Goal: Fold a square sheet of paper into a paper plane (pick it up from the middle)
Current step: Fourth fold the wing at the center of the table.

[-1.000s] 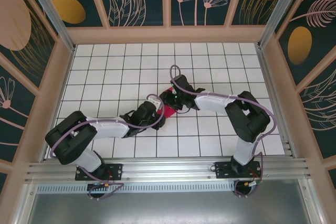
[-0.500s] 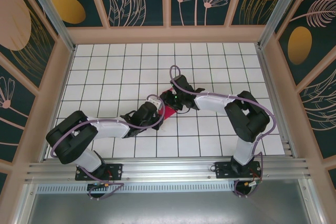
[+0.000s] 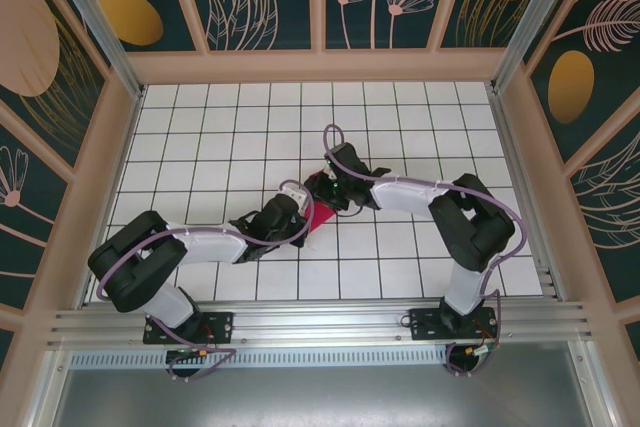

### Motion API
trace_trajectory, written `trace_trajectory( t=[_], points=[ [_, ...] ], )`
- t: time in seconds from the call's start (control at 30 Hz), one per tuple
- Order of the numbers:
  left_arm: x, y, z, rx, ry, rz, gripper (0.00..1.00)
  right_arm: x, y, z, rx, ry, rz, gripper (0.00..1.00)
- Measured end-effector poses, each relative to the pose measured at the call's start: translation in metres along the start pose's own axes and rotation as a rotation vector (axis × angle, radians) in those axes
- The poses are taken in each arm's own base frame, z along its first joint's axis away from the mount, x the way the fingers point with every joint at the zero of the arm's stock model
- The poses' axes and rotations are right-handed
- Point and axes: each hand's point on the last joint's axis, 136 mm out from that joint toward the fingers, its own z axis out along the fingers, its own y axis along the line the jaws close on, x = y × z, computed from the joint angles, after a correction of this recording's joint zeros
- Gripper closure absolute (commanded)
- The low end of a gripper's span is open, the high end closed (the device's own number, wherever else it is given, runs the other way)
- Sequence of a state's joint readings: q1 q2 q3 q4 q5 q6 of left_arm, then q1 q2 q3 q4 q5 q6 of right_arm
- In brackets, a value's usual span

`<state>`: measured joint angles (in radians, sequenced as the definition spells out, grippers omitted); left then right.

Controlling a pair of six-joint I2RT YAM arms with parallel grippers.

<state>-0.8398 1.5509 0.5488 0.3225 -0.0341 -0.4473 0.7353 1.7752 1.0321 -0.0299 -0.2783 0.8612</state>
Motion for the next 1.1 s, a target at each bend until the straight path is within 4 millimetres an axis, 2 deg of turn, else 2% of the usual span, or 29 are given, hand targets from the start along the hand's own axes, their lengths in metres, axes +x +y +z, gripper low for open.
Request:
trace_trajectory(
  t=[0.1, 0.17, 0.33, 0.4, 0.47, 0.7, 0.83, 1.1],
  points=[
    [-0.003, -0.009, -0.003, 0.074, -0.014, -0.013, 1.0, 0.0, -0.001, -0.018, -0.017, -0.026, -0.02, 0.44],
    [-0.003, -0.013, -0.006, 0.122, -0.015, -0.025, 1.0, -0.003, 0.002, -0.038, -0.054, -0.059, -0.026, 0.43],
    [0.013, -0.013, -0.007, 0.181, 0.029, -0.056, 1.0, -0.016, 0.012, -0.085, -0.157, -0.163, -0.05, 0.43],
    [0.017, -0.016, -0.007, 0.207, 0.045, -0.062, 1.0, -0.015, 0.013, -0.096, -0.183, -0.183, -0.065, 0.46],
    [0.019, -0.021, -0.006, 0.239, 0.055, -0.061, 1.0, -0.008, 0.011, -0.1, -0.197, -0.176, -0.08, 0.54],
    [0.031, -0.029, -0.001, 0.301, 0.106, -0.072, 1.0, 0.025, -0.023, -0.086, -0.161, -0.085, -0.054, 0.77],
    [0.035, -0.028, 0.001, 0.305, 0.122, -0.093, 1.0, 0.036, -0.025, -0.074, -0.163, -0.033, -0.055, 0.86],
    [0.033, -0.03, 0.003, 0.321, 0.13, -0.108, 1.0, 0.047, -0.036, -0.04, -0.119, 0.05, -0.04, 0.89]
  ],
)
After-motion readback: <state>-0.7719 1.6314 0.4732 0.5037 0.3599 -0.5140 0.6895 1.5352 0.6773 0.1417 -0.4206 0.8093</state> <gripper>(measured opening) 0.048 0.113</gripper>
